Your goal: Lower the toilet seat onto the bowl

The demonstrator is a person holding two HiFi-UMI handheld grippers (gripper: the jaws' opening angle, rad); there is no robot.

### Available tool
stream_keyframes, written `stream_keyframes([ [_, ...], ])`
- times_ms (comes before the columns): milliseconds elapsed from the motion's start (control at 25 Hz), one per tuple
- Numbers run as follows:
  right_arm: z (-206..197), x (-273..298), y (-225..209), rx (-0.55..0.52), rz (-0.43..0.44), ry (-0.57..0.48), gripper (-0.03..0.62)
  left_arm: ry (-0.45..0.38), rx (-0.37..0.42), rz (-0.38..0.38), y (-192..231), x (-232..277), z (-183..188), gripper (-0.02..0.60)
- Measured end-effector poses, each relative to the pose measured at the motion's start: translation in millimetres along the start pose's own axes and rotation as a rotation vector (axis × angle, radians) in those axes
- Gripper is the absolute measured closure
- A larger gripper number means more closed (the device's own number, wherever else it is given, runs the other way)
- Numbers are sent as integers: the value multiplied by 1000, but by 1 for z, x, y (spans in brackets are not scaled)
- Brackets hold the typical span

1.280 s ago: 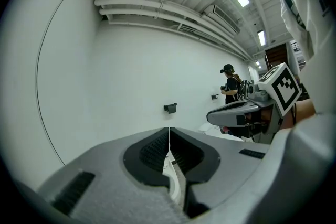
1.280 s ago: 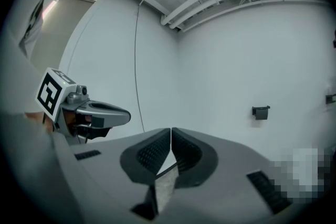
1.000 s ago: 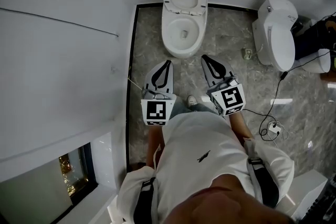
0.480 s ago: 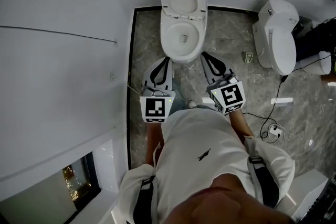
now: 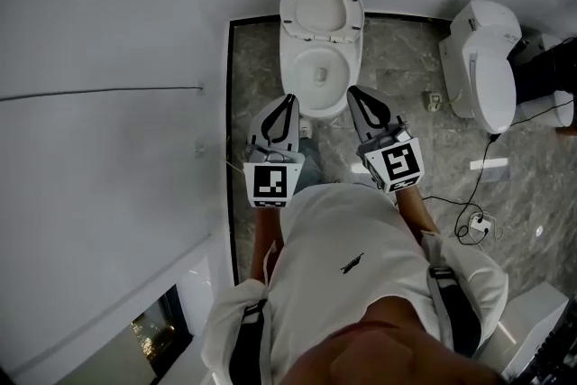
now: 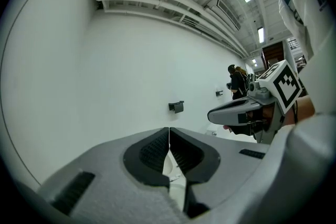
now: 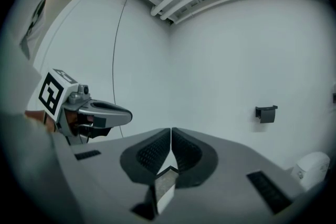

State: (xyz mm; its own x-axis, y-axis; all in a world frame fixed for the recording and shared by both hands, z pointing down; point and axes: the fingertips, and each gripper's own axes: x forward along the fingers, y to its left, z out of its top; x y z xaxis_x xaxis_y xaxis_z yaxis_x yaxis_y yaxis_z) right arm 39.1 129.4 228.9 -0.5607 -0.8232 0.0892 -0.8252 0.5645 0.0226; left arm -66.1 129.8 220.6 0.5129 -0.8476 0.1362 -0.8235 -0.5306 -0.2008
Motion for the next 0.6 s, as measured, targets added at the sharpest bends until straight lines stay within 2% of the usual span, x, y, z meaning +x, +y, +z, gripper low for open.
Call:
stream_keyframes([
  [360, 1, 103, -36, 22, -40, 17, 563, 14, -14, -81, 70, 83, -14, 552],
  [600, -1, 152, -62, 41, -95, 43, 563, 11, -13, -144, 103, 133, -21, 552],
])
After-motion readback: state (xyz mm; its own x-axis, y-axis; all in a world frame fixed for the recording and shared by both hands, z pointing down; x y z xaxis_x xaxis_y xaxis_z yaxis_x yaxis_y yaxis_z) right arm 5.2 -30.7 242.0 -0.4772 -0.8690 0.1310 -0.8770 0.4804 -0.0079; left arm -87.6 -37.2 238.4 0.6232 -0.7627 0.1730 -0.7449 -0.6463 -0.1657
